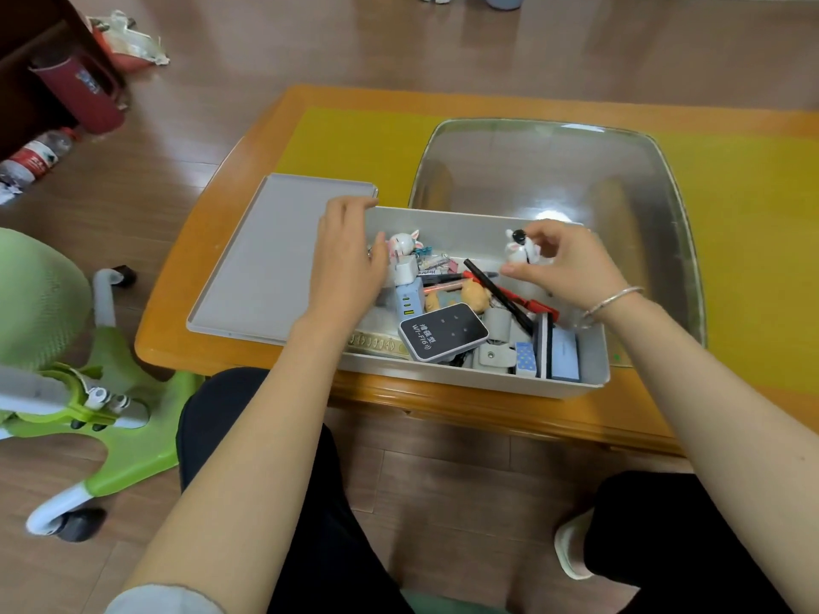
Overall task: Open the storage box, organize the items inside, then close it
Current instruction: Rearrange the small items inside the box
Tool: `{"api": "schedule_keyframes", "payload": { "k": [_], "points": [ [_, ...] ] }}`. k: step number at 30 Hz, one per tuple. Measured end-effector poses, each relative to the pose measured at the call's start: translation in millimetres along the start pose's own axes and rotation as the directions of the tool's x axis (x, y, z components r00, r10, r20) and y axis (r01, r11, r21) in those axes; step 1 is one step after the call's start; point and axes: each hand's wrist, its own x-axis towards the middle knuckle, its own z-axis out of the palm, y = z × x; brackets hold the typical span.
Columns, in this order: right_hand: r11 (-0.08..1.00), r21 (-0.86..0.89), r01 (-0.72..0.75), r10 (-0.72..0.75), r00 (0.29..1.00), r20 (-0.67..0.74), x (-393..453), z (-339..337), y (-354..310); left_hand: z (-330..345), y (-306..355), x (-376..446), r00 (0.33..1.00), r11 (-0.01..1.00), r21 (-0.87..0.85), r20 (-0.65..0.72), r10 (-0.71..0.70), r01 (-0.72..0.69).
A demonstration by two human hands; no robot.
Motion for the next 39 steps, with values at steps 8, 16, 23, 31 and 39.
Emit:
{"api": "schedule_keyframes", "payload": {
  "k": [8, 16, 23, 31, 39],
  "points": [
    [0.997, -0.069, -0.029, 0.028, 1.000, -0.012, -12, -7, 31, 41, 13, 31, 0.947, 0.983, 0.107, 0.272, -0.172, 0.148],
    [0.980, -0.199, 0.000, -0.012, 0.998, -0.056, -13, 4, 41, 59, 4, 50, 0.842, 0.861, 0.454, 0.352, -0.409, 0.229],
    [0.971, -0.237, -0.009, -0.004, 0.999, -0.054, -14, 5, 39, 65, 3, 61, 0.760, 0.795, 0.543, 0.387, -0.522, 0.270],
    [0.972, -0.233, -0.039, 0.029, 0.999, -0.045, -14, 5, 37, 59, 6, 61, 0.800, 0.883, 0.299, 0.386, -0.459, 0.363],
    [0.986, -0.165, -0.031, 0.018, 0.997, -0.079, -13, 5, 42, 48, 36, 35, 0.977, 0.959, -0.220, 0.157, -0.145, 0.178]
  ]
}}
